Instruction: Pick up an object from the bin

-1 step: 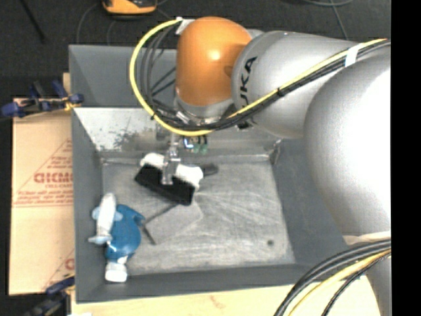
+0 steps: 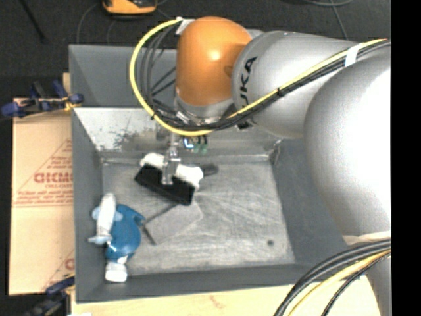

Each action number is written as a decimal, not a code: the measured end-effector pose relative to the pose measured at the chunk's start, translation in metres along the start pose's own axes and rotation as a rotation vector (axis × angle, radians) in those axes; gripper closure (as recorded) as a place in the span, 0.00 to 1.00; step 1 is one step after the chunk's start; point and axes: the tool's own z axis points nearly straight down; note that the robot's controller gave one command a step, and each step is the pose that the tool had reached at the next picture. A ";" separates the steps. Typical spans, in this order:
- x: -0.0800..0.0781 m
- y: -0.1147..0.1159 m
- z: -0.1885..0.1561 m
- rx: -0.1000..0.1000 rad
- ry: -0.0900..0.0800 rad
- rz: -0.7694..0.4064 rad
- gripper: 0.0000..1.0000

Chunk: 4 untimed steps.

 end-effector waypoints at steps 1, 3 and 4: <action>0.019 -0.011 0.054 0.000 -0.004 0.075 0.00; 0.018 -0.024 0.099 -0.006 -0.015 0.342 1.00; 0.030 -0.030 0.054 0.004 0.008 0.338 1.00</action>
Offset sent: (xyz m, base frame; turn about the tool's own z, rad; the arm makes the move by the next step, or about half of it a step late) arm -0.0230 -0.0259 -0.1071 0.3447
